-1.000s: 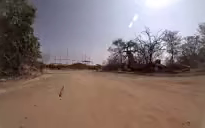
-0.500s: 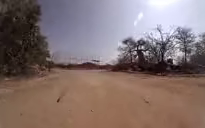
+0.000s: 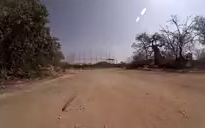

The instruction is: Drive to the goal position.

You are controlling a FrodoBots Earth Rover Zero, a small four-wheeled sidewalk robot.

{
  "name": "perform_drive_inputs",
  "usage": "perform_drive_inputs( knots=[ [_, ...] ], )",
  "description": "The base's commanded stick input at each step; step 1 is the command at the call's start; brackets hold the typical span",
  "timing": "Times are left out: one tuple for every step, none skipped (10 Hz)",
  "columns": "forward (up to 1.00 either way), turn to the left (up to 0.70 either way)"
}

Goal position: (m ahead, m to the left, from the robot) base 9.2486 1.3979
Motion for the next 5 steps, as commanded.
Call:
perform_drive_inputs(
  knots=[
    [1.00,0.00],
    [1.00,0.00],
    [1.00,0.00],
    [1.00,0.00],
    [1.00,0.00]
  ],
)
